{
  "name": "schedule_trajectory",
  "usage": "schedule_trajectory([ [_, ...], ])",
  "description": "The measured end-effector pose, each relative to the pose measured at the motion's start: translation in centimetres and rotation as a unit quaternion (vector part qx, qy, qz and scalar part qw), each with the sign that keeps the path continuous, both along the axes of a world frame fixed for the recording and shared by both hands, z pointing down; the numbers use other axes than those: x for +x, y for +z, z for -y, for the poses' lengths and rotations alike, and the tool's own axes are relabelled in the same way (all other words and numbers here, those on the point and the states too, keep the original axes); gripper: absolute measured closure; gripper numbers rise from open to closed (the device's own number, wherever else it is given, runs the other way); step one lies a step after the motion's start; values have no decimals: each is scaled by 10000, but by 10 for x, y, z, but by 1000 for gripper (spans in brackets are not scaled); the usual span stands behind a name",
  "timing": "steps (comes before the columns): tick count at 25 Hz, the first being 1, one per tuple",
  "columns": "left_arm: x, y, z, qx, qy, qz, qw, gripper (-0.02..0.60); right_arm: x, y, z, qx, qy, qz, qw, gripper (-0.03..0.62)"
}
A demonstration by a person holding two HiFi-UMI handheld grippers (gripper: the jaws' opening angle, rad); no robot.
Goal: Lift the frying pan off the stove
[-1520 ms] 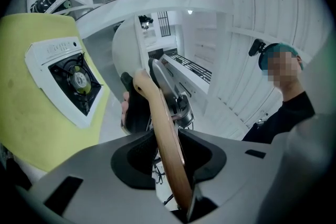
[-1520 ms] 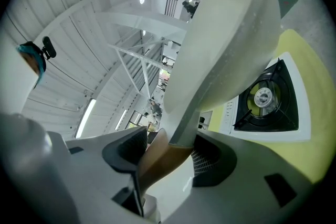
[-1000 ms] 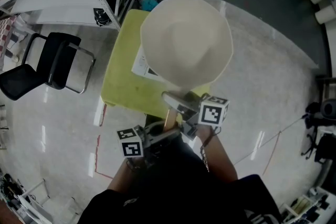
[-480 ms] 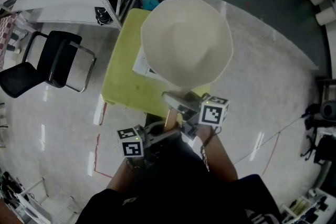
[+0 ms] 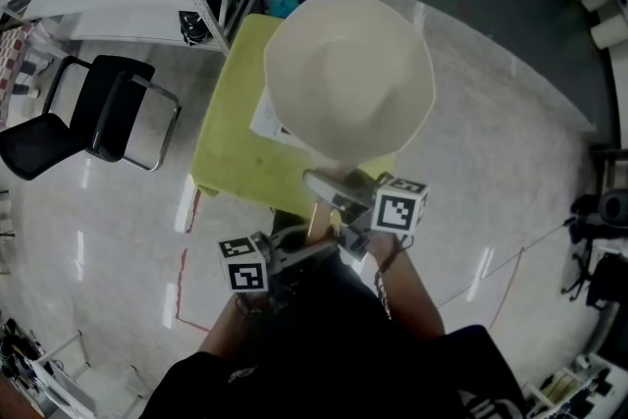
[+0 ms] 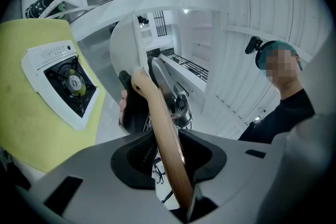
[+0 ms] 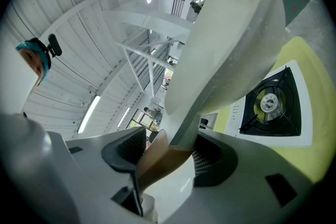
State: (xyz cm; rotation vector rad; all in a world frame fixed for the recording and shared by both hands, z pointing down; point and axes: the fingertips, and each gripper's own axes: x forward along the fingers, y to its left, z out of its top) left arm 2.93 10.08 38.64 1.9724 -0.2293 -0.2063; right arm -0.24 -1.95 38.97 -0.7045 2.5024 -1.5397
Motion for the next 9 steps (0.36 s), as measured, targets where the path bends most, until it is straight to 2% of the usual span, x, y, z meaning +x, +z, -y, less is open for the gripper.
schedule_trajectory([
  [9, 0, -2, -4, 61, 9, 11, 10000, 419, 1, 0, -4, 33, -9, 1, 10000, 321],
])
